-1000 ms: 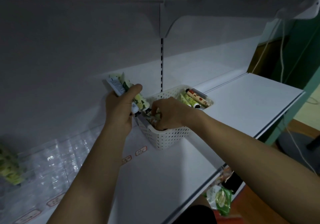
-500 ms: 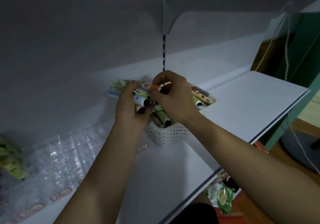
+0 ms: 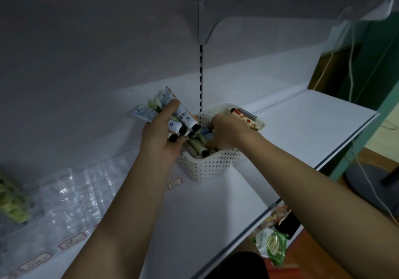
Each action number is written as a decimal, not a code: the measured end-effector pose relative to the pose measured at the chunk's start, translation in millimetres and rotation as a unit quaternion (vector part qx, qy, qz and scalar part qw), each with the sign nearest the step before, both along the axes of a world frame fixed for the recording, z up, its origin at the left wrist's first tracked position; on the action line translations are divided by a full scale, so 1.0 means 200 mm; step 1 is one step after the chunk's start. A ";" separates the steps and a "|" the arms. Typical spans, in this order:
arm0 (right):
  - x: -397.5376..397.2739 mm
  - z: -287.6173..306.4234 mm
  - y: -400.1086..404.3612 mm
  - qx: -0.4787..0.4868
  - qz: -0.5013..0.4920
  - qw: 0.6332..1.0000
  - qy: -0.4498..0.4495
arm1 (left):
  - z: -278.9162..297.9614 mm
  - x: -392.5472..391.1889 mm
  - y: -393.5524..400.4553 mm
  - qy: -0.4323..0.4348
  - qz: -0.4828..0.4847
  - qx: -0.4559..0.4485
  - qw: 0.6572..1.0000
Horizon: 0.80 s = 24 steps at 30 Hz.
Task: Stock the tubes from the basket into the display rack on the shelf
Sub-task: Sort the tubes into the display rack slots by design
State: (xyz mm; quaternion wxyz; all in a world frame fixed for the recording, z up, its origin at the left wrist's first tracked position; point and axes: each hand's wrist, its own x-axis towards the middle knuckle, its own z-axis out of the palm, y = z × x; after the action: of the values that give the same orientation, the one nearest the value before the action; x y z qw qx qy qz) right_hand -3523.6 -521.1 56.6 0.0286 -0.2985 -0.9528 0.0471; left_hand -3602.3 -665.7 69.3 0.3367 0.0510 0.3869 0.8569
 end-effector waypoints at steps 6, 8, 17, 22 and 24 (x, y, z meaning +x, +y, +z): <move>-0.04 0.01 0.04 -0.041 -0.026 0.999 0.025 | 0.03 0.03 -0.09 -0.055 -0.015 0.034 0.998; -0.04 0.06 0.01 -0.029 -0.052 0.996 0.062 | 0.02 0.03 -0.15 -0.046 -0.017 0.026 0.998; -0.18 0.25 -0.50 -0.402 0.126 0.831 0.364 | 0.00 -0.11 -0.54 0.057 0.062 0.006 0.996; -0.34 0.19 -0.80 -0.661 0.182 0.649 0.330 | -0.04 -0.13 -0.86 0.170 0.120 -0.026 0.978; -0.41 0.15 -0.91 -0.662 0.192 0.653 0.315 | -0.08 -0.17 -1.00 0.224 0.168 -0.075 0.957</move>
State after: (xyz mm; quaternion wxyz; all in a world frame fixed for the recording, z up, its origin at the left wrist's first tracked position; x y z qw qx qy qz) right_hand -3606.2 -702.2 86.5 0.1118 -0.0166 -0.6393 0.7606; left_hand -3635.4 -864.7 53.9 0.0953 0.1510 0.5186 0.8362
